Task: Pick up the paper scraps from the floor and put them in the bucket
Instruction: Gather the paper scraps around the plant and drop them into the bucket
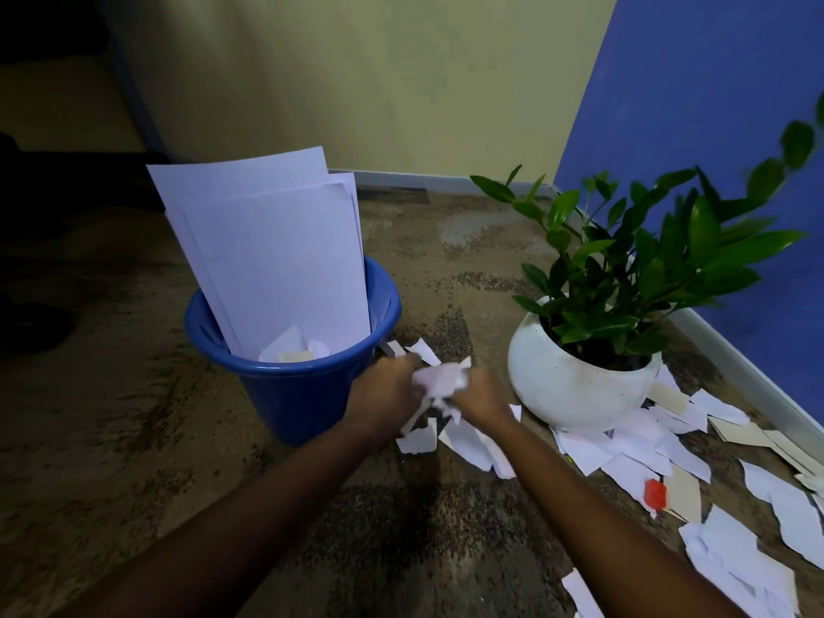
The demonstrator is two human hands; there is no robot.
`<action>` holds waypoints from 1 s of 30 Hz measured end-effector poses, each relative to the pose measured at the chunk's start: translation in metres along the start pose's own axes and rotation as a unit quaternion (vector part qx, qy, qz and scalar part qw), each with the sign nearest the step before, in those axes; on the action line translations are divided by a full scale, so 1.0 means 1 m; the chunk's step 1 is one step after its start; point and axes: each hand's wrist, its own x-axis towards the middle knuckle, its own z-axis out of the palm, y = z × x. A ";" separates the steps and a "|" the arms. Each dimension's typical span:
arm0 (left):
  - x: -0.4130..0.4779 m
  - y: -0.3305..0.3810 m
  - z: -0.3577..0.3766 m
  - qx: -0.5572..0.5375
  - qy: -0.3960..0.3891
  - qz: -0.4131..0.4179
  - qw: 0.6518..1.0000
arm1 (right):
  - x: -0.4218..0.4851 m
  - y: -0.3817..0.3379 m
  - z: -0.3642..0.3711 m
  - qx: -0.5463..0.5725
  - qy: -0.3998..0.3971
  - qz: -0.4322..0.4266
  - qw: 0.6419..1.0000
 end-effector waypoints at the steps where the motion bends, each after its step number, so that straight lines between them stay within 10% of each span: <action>1: -0.001 0.007 -0.009 -0.006 0.028 0.017 0.999 | 0.000 -0.008 -0.009 0.043 0.034 -0.004 0.998; 8: 0.002 0.026 -0.076 -0.090 0.220 0.056 0.970 | -0.011 -0.090 -0.038 0.265 0.194 -0.058 0.943; 20: 0.008 -0.031 -0.094 -0.096 0.175 -0.235 0.951 | -0.024 -0.142 -0.008 0.171 0.006 -0.154 0.973; 30: -0.005 0.020 -0.018 0.085 0.194 0.215 0.953 | -0.005 -0.061 -0.021 0.130 0.178 -0.147 0.964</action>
